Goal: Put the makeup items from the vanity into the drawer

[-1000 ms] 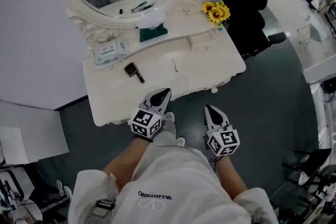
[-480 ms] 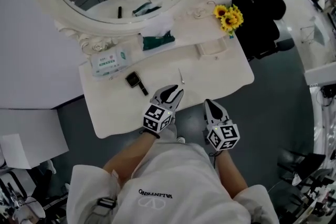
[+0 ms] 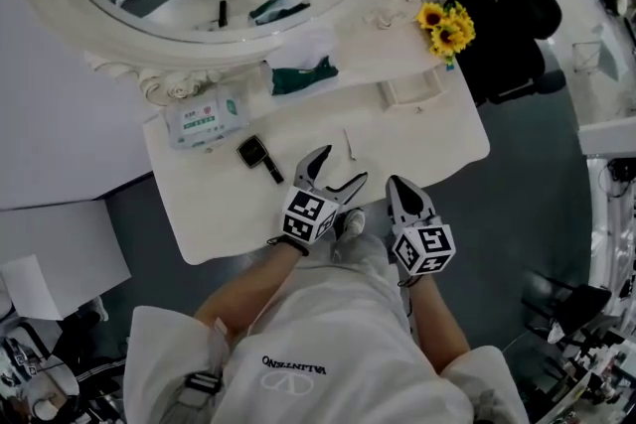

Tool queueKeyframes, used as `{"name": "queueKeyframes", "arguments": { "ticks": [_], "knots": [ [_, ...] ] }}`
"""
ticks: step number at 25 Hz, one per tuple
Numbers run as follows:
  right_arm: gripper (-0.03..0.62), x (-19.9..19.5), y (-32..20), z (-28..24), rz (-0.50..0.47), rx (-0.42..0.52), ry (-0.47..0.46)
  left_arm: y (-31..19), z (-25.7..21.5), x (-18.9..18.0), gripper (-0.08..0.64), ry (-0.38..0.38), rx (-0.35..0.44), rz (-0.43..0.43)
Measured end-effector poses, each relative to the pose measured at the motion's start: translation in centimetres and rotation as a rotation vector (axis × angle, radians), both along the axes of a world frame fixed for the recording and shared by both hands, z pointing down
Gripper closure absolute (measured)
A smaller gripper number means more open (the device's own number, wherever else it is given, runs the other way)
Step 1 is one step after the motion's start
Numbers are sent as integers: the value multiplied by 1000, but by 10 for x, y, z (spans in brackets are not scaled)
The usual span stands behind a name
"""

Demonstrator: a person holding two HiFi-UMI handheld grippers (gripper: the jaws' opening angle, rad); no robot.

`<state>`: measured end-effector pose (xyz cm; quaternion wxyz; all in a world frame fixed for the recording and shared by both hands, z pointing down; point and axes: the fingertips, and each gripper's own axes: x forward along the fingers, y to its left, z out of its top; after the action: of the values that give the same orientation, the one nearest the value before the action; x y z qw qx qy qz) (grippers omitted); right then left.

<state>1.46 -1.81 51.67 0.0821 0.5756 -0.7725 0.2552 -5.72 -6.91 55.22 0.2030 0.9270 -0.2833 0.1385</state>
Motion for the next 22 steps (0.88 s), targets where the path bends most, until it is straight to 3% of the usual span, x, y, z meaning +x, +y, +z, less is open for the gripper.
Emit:
{"name": "queueKeyframes", "arguments": {
  "ticks": [3, 7, 22],
  "knots": [
    [580, 1, -4, 5, 2, -14, -4, -4, 6, 0, 122, -34, 5, -24],
    [580, 7, -8, 12, -8, -28, -4, -9, 18, 2, 87, -80, -1, -67],
    [580, 29, -46, 54, -92, -99, -13, -27, 73, 26, 83, -219, -129, -184]
  ]
}}
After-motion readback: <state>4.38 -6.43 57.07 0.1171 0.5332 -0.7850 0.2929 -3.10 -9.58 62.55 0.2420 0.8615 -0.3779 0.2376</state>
